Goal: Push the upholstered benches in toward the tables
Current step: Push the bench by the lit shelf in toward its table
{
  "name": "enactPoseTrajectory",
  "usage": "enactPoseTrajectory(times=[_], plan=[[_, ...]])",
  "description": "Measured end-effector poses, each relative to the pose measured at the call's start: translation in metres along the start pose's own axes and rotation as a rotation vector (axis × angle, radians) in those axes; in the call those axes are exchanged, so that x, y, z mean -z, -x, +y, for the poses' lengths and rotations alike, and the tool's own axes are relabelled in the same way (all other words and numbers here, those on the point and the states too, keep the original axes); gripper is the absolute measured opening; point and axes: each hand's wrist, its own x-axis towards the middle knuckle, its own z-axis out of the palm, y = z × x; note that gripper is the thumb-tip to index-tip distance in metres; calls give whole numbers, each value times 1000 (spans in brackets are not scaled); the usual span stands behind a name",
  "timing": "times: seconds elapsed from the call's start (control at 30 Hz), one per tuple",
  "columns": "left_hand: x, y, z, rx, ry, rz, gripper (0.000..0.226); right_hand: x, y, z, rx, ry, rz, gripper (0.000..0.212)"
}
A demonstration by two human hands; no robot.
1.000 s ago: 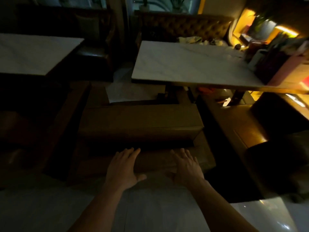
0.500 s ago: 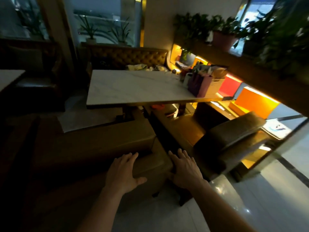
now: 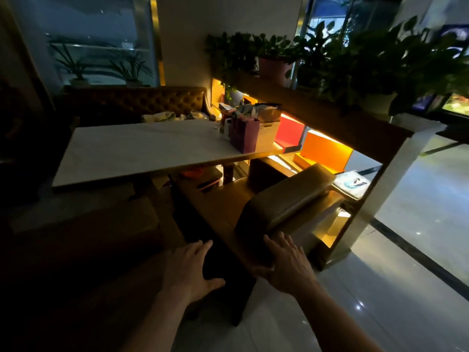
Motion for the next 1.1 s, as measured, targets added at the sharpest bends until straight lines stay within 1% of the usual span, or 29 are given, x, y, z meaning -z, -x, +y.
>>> enactPoseTrajectory(times=[0.2,0.37,0.53,0.77,0.9,1.1], plan=[[-47,-31,117,-16,23,-57,106,17,0,125,-51,-27,-12,98],[-75,-68,180,-38,29,-90,104,33,-26,194,-62,-23,-4,98],[-108,-124,215,-39,50,-100,102,34,-69,240,-52,-4,-53,96],[-173,-229,253,12,123,-154,98,36,-160,308,-47,45,-150,95],[-200,-262,274,53,127,-169,95,42,-201,349,-39,43,-204,94],[-227,-306,280,134,131,-183,94,29,-263,387,14,67,-264,94]])
